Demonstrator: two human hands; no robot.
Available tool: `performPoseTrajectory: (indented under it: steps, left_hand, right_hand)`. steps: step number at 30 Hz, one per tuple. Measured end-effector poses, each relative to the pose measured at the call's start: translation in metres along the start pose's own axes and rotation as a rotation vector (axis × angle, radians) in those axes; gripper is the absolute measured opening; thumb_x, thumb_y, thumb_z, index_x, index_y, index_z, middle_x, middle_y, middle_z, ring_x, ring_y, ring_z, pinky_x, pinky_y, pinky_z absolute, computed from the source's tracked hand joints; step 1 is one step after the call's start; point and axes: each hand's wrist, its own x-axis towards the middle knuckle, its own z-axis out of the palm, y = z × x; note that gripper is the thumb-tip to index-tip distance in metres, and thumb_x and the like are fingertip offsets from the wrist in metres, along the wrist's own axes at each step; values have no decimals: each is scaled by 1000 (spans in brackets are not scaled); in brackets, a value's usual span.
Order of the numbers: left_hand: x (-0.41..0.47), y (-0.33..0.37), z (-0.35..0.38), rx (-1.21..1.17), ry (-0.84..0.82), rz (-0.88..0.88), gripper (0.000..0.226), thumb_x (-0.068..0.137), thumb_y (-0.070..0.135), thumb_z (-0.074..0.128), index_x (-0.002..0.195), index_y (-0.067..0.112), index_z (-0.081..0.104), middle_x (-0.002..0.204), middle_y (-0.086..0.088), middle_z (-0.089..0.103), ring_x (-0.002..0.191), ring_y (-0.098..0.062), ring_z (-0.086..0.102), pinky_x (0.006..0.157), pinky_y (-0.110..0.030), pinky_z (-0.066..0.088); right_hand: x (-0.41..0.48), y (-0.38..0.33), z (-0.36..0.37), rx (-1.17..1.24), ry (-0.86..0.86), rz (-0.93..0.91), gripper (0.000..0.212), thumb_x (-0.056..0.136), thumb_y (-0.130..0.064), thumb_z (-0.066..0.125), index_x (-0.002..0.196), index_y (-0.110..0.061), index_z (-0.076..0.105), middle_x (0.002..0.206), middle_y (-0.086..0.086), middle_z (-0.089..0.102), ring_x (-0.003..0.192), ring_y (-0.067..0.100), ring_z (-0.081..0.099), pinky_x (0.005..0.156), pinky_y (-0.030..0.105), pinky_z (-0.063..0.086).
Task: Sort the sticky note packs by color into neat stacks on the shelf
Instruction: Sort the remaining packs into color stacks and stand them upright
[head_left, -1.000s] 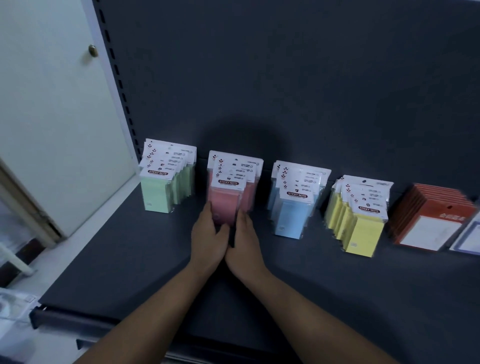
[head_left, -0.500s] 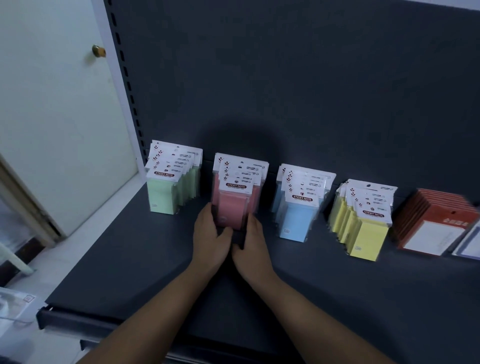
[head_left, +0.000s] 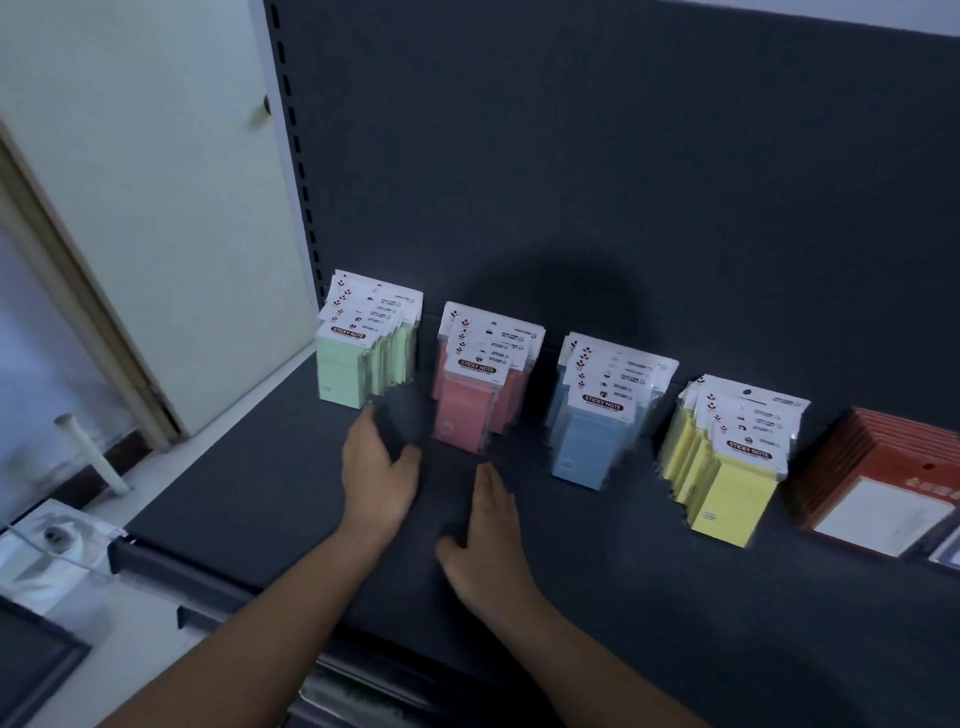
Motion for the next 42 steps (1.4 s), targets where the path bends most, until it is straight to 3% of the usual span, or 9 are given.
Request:
performPoseTrajectory:
  steps: [3, 6, 12, 14, 18, 23, 28, 32, 42]
  left_hand:
    - [2, -1, -17, -7, 116, -67, 51, 73, 17, 54, 122, 5, 45, 120, -12, 52, 114, -32, 47, 101, -50, 39]
    - [7, -5, -30, -60, 165, -107, 52, 83, 4, 54, 133, 2, 37, 130, -11, 43, 125, -29, 39, 106, -36, 31]
    - [29, -14, -51, -84, 92, -167, 52, 85, 6, 55, 133, 8, 35, 134, -8, 42, 124, -25, 40, 98, -34, 35]
    - [39, -15, -56, -101, 48, -161, 58, 83, 8, 57, 135, 5, 31, 137, -9, 39, 125, -25, 41, 100, -39, 38]
    - [56, -14, -67, -139, -57, -104, 40, 80, 2, 60, 111, 17, 39, 113, -2, 50, 102, -17, 51, 77, -31, 44]
    - [77, -17, -75, -246, -126, 23, 54, 75, -10, 61, 115, 20, 44, 100, 10, 57, 90, 1, 55, 68, -6, 44]
    - [94, -35, -74, -170, -228, 98, 68, 60, 13, 52, 122, 36, 38, 123, 7, 48, 113, -5, 47, 95, -23, 39]
    - [100, -47, -73, -133, -215, 139, 76, 60, 12, 48, 136, 20, 40, 133, 2, 48, 122, -10, 45, 104, -29, 38]
    - [102, -56, -71, -122, -182, 157, 61, 75, -2, 53, 134, 12, 45, 130, -4, 52, 119, -16, 49, 101, -39, 43]
  right_hand:
    - [-10, -8, 0, 16, -101, -69, 74, 94, -18, 45, 148, -8, -5, 158, 2, -9, 144, 13, -11, 106, 16, -16]
    - [-12, -20, 1, 75, -202, -103, 73, 94, -21, 46, 150, -12, 0, 158, -2, -6, 144, 12, -9, 113, 21, -9]
    - [13, -46, 7, 221, -250, -29, 71, 93, -21, 49, 150, -11, 7, 158, 1, 2, 145, 15, -6, 114, 26, -4]
    - [31, -51, 14, 261, -213, 10, 73, 92, -20, 50, 150, -14, 7, 158, -1, 1, 145, 14, -6, 117, 28, -2]
    - [58, -68, 34, 371, -106, 86, 78, 88, -19, 54, 150, -17, 6, 158, -3, 5, 145, 16, -1, 118, 29, 5]
    - [89, -87, 58, 390, 86, 78, 82, 83, -13, 56, 150, -19, 10, 155, -2, 16, 145, 19, 7, 119, 36, 9]
    - [105, -98, 78, 140, 239, 56, 76, 78, -25, 50, 147, -10, 20, 151, 4, 30, 139, 18, 26, 115, 38, 19]
    - [117, -101, 89, -19, 314, 53, 64, 81, -25, 47, 141, -10, 31, 144, 4, 40, 133, 18, 36, 113, 38, 25]
    - [124, -100, 92, -139, 375, 44, 56, 89, -19, 48, 142, -9, 33, 148, 7, 31, 133, 25, 34, 111, 28, 22]
